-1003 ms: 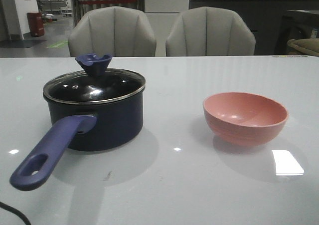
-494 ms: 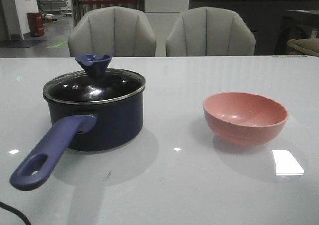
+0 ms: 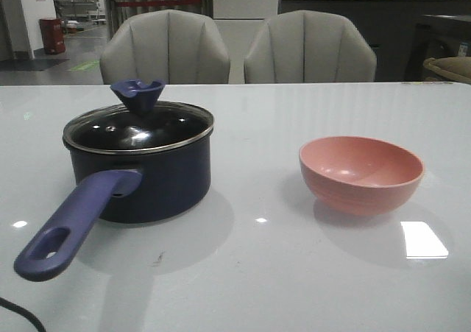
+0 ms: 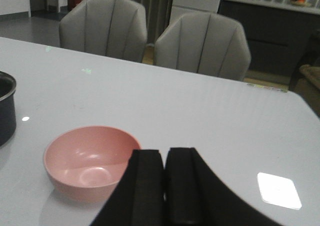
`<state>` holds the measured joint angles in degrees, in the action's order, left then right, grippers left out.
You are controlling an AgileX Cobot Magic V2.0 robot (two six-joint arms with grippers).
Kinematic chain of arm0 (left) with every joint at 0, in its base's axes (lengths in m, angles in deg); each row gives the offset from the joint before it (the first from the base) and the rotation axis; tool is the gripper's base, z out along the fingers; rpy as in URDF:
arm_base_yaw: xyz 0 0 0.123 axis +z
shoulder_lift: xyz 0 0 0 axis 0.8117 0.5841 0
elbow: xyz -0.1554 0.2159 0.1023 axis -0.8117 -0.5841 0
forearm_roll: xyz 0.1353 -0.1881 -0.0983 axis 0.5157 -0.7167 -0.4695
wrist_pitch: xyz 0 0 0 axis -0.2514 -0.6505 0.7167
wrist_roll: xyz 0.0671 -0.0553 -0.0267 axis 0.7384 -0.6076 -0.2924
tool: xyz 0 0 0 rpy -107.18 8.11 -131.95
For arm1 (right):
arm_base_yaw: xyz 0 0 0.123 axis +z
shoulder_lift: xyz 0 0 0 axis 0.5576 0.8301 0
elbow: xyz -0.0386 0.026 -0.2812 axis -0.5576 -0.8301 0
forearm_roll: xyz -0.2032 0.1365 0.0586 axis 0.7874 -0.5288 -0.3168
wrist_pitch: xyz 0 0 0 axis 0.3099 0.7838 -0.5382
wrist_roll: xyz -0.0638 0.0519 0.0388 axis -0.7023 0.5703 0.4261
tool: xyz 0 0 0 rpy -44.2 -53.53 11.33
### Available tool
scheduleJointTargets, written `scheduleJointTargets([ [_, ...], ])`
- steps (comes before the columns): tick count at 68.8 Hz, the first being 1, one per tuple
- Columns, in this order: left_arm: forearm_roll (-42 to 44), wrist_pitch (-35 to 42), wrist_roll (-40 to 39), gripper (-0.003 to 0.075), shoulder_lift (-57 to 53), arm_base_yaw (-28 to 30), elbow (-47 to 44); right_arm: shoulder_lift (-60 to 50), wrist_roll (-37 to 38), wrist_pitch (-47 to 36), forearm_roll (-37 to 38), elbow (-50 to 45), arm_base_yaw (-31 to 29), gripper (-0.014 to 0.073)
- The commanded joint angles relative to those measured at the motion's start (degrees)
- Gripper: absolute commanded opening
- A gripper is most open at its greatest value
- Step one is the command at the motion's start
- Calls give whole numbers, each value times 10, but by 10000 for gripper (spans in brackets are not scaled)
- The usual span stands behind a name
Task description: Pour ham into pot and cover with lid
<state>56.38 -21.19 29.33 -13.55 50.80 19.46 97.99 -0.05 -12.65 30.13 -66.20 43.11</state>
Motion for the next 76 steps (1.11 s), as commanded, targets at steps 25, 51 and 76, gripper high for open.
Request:
scheduleJointTargets([
  [25, -6, 49, -5, 112, -11, 2, -12, -113, 76, 20, 44, -32, -24, 139],
  [51, -6, 49, -5, 112, -11, 2, -12, -113, 86, 20, 50, -32, -24, 139],
  [76, -6, 49, -5, 112, -11, 2, -12, -113, 86, 20, 50, -32, -24, 139],
])
